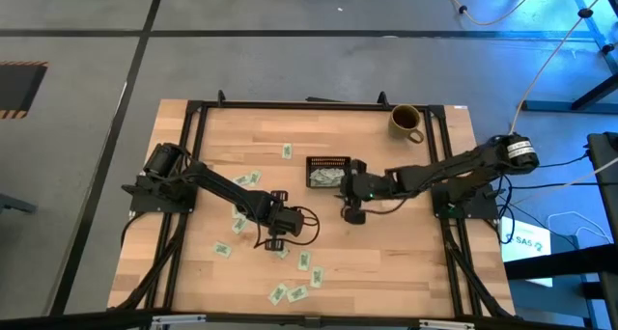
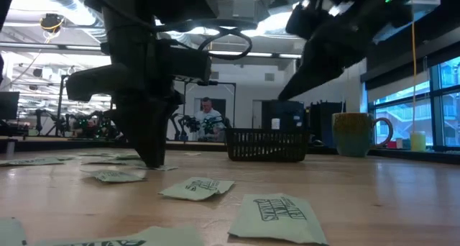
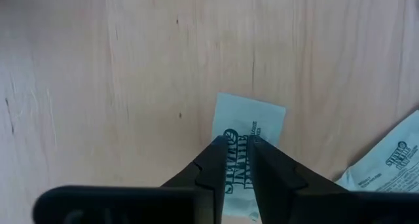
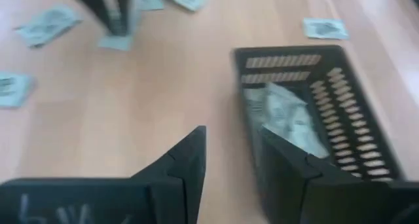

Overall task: Pick and place Stevia / Truvia into bins
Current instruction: Put the stevia packet into the black basket

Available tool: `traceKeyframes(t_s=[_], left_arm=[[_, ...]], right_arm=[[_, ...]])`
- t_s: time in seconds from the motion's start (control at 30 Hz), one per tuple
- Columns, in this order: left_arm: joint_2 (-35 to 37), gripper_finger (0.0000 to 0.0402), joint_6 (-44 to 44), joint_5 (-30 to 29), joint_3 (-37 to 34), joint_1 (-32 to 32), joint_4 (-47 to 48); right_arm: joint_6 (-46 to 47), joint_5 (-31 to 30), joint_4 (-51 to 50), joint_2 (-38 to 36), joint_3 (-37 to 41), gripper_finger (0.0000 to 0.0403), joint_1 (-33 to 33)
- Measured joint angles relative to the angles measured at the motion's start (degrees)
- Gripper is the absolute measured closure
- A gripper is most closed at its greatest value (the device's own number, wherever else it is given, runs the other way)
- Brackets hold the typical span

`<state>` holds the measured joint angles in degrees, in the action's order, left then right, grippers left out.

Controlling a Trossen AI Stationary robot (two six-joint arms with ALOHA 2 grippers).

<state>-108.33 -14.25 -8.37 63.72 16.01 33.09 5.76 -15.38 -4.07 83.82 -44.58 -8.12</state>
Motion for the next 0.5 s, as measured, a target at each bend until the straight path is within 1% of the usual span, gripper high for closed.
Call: traceKeyframes(t_s=[0.1, 0.13, 0.27, 0.33, 0.5], left_arm=[[-0.04, 0.0362, -0.01, 0.11, -0.01, 0.0, -0.13], [-0.07, 0.0369, -0.01, 0.16, -0.01, -0.02, -0.2], [-0.09, 0.0395, -0.01, 0.11, -0.06, -0.04, -0.13], [0.04, 0.0397, 0.24, 0.12, -0.08, -0.04, -0.09], [1.87, 0.0398, 4.92, -0.15, 0.73, -0.09, 0.49]], right_arm=[[1.12, -0.25, -2.24, -1.43, 0.0, 0.0271, -2.83], [1.57, -1.19, -3.69, -2.08, 0.0, 0.0272, -3.71], [4.57, -7.97, -9.29, -5.94, 0.31, 0.0272, -7.41], [6.18, -10.09, -9.66, -8.8, 2.12, 0.0272, -9.35], [9.26, -10.45, -6.61, -17.69, 9.08, 0.0272, -13.29]])
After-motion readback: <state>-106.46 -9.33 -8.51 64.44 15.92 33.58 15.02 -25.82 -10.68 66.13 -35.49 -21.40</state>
